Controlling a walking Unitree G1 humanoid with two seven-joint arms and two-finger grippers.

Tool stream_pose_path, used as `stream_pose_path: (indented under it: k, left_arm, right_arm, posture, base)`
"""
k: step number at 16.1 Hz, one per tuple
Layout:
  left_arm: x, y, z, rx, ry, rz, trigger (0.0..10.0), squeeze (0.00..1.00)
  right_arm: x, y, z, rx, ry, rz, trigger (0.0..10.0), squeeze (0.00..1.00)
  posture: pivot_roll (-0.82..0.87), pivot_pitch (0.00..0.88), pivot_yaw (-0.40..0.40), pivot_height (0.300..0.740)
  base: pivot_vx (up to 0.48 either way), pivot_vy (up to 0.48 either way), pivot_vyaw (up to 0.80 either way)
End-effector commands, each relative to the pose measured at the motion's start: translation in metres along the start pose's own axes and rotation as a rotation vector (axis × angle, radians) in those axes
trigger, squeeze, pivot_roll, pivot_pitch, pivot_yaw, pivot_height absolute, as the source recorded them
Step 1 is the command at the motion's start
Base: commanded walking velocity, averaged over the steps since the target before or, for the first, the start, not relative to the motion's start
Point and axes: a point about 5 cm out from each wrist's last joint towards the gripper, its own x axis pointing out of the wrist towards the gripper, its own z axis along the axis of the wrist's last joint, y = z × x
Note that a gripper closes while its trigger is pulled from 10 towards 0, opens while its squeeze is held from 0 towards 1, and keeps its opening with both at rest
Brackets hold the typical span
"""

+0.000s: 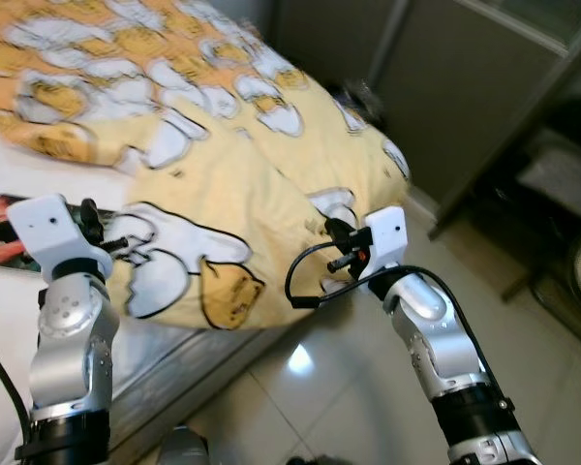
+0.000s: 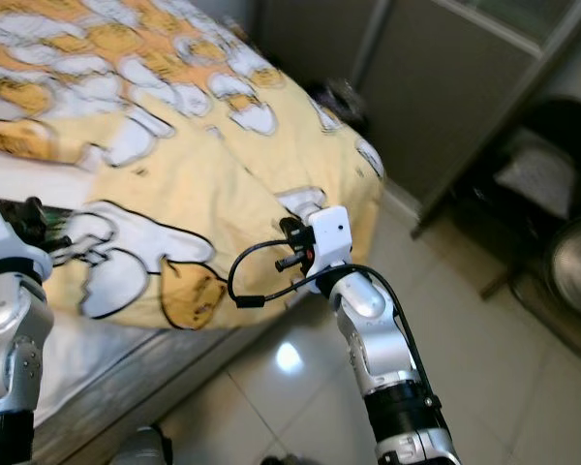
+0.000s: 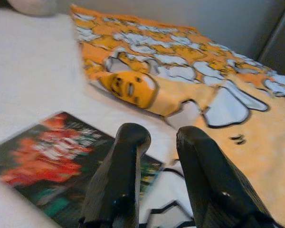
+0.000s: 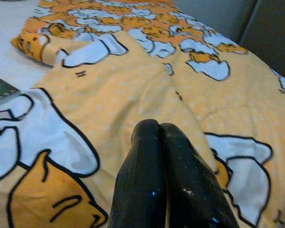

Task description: Clean up the room

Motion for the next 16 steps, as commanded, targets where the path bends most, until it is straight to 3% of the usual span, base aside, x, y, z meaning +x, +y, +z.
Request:
stream_pose_path:
  k: [1, 2, 3, 6, 10, 11, 12, 16]
  left_arm:
    - [-0.006, -0.016, -0.01, 0.044, 0.032, -0.063, 10.0, 0.0]
    - [-0.008, -0.019, -0.011, 0.047, 0.037, -0.071, 10.0, 0.0]
    - [-0.011, -0.026, -0.013, 0.017, 0.054, -0.098, 10.0, 0.0]
    - [-0.016, -0.041, -0.015, 0.037, 0.066, -0.119, 10.0, 0.0]
    - [-0.016, -0.041, -0.015, 0.037, 0.066, -0.119, 10.0, 0.0]
    - [-0.014, -0.049, -0.035, 0.088, 0.163, -0.097, 10.0, 0.65]
    - [-0.012, -0.049, -0.041, 0.092, 0.192, -0.094, 10.0, 1.0]
    - [0.0, -0.057, -0.046, 0.112, 0.202, -0.098, 10.0, 1.0]
  right_arm:
    - [-0.002, -0.017, -0.003, 0.033, -0.002, -0.077, 10.0, 0.24]
    - [-0.003, -0.019, -0.004, 0.037, -0.001, -0.086, 10.0, 0.24]
    - [-0.002, -0.026, -0.006, 0.082, -0.01, -0.127, 10.0, 0.33]
    - [-0.004, -0.03, -0.01, 0.095, -0.008, -0.165, 10.0, 0.43]
    - [-0.004, -0.03, -0.01, 0.095, -0.008, -0.165, 10.0, 0.43]
    - [-0.019, -0.039, -0.013, 0.071, -0.006, -0.203, 10.0, 0.47]
    - [-0.025, -0.04, -0.015, 0.062, -0.003, -0.213, 10.0, 0.47]
    - [-0.03, -0.041, -0.02, 0.051, -0.001, -0.223, 10.0, 0.49]
  posture:
    - [0.11, 0.0, -0.149, 0.74]
    - [0.11, 0.0, -0.146, 0.74]
    - [0.11, 0.0, -0.133, 0.74]
    - [0.07, 0.0, -0.109, 0.74]
    - [0.07, 0.0, -0.109, 0.74]
    - [-0.02, 0.0, -0.095, 0.74]
    - [-0.03, 0.0, -0.091, 0.74]
    - [-0.01, 0.0, -0.09, 0.74]
  base:
    - [0.0, 0.0, 0.44]
    - [0.0, 0.0, 0.44]
    - [0.0, -0.48, 0.44]
    - [0.0, -0.48, 0.45]
    - [0.0, -0.48, 0.45]
    - [0.0, -0.48, 0.45]
    - [0.0, -0.472, 0.45]
    - [0.177, -0.27, 0.45]
